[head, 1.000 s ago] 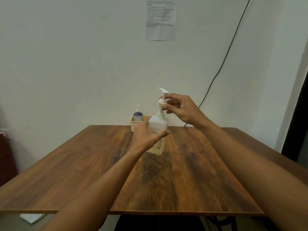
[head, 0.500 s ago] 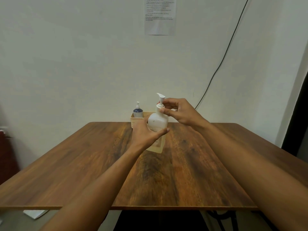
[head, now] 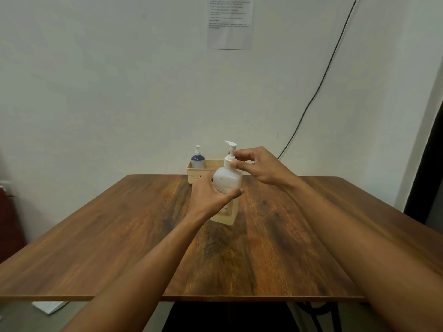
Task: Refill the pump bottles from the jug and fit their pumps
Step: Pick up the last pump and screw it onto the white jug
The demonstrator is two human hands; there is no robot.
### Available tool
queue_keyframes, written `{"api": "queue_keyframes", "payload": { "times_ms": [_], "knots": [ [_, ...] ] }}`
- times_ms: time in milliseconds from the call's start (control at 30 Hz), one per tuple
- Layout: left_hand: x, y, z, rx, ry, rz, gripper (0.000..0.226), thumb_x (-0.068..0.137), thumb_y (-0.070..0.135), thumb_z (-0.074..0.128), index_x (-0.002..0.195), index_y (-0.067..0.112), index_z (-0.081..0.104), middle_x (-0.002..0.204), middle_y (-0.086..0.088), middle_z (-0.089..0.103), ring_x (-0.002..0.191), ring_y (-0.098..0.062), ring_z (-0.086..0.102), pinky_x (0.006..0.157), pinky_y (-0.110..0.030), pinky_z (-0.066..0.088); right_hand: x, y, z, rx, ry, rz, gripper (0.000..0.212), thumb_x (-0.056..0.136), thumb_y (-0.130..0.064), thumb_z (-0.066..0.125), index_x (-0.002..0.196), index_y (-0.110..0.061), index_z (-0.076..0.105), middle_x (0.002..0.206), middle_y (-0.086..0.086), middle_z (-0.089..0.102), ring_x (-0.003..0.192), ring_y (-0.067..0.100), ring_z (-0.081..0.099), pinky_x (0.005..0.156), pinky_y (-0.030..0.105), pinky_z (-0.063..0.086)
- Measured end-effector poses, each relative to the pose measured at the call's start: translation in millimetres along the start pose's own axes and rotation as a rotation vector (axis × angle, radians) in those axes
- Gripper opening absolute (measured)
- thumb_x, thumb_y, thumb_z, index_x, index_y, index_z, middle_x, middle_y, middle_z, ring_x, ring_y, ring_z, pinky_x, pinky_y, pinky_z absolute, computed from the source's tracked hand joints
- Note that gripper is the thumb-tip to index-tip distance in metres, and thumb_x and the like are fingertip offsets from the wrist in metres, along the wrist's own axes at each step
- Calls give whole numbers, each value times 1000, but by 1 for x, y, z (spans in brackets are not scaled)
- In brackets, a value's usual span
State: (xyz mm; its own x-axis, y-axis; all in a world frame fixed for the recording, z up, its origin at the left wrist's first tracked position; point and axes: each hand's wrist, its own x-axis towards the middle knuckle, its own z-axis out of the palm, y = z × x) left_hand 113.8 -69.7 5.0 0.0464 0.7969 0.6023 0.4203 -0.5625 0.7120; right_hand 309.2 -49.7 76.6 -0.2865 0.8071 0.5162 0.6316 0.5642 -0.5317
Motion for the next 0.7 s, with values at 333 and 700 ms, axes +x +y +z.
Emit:
{"api": "queue_keyframes", "payload": {
  "times_ms": [333,700],
  "knots": [
    [0,0,1,5,14,23,79,69,61,86,132,20,64,118,2,73,98,-11,70,81,-28,62,-4,-4,6,61,151,6,34,86,-43,86,113,-22,79,101,-13,79,95,-4,73,78,9,48],
    [2,1,-3,23,24,51,69,69,61,86,124,23,69,105,7,75,90,-6,71,73,-24,61,3,-17,-4,38,-21,-23,33,96,-32,79,127,-24,78,124,-13,77,111,-9,68,87,4,49]
  ]
}}
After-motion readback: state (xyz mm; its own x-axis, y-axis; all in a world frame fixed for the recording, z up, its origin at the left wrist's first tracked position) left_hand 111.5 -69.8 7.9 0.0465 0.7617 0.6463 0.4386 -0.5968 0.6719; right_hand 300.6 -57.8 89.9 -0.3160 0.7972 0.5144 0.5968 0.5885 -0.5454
